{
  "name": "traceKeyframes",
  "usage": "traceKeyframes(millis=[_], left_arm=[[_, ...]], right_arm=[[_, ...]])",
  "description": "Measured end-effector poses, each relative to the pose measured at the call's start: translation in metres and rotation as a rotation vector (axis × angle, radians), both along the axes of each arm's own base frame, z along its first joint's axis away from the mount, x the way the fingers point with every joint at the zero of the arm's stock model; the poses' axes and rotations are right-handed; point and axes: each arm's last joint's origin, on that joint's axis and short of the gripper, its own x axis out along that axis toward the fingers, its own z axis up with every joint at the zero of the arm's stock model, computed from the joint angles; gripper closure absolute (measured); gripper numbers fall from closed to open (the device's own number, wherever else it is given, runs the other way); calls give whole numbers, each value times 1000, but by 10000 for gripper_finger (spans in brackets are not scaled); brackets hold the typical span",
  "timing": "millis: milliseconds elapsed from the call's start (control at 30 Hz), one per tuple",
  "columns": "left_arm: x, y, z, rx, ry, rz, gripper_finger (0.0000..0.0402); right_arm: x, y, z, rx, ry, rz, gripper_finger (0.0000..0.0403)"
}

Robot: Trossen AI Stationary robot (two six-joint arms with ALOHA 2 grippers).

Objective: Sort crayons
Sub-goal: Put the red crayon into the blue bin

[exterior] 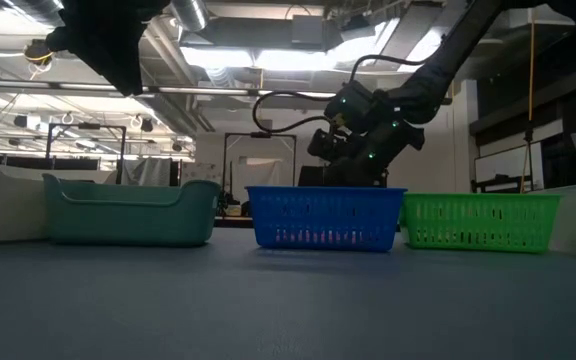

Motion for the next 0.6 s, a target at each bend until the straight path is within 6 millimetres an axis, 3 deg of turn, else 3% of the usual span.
traceKeyframes(millis=[600], left_arm=[[1, 0, 0, -3, -9, 0, 313]], right_arm=[[3, -1, -18, -29, 44, -33, 257]])
